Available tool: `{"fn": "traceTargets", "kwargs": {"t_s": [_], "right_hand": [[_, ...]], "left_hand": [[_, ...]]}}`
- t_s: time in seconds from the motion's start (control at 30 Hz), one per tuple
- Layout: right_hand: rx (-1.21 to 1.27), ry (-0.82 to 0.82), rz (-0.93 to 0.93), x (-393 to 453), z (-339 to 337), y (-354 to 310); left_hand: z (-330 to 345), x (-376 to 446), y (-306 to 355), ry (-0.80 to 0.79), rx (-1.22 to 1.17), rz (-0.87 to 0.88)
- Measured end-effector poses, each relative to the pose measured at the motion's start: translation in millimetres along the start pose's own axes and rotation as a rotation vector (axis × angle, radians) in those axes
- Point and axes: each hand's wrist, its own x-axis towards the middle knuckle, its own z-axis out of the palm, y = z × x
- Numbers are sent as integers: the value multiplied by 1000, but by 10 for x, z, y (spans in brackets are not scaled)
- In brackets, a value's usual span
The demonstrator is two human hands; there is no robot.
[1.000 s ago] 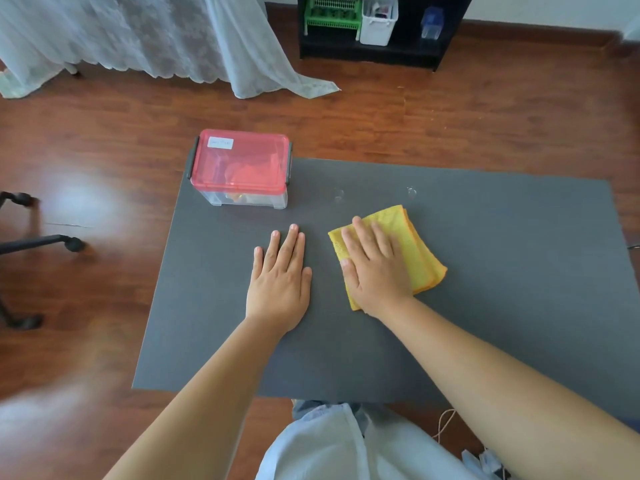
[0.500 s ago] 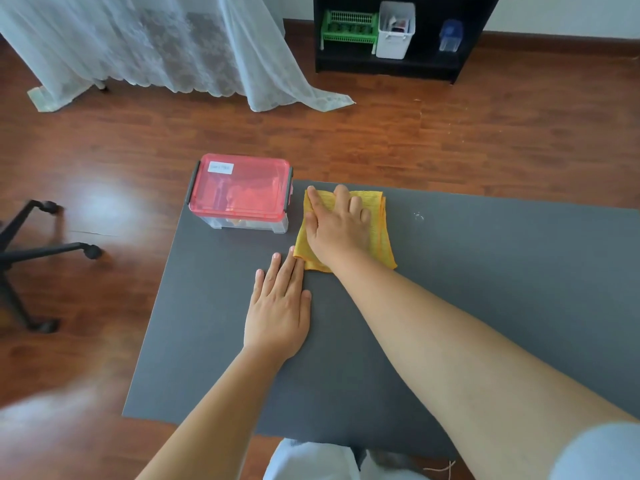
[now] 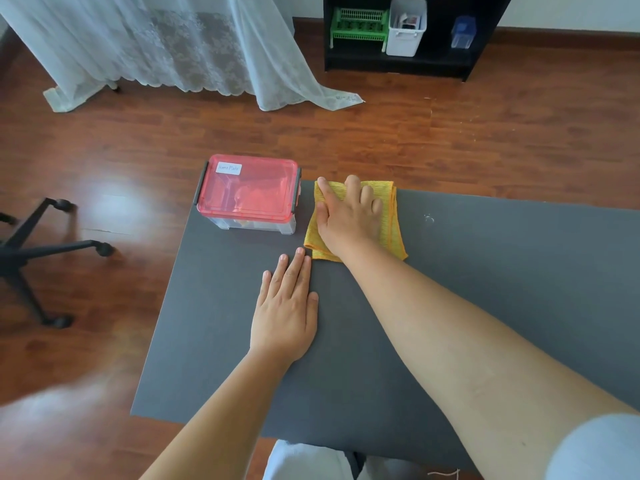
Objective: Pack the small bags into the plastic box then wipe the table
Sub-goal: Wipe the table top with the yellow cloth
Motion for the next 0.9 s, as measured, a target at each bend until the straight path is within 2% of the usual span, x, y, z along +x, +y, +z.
{"fn": "traceTargets", "kwargs": {"t_s": [0.7, 0.77, 0.9], "right_hand": [[69, 98, 280, -567, -329, 1485], [95, 73, 270, -728, -362, 1508], [56, -99, 141, -1158, -267, 1295]], "left_hand": [[108, 122, 217, -67, 70, 80], [104, 113, 217, -69, 68, 78], [111, 115, 212, -58, 64, 83]]}}
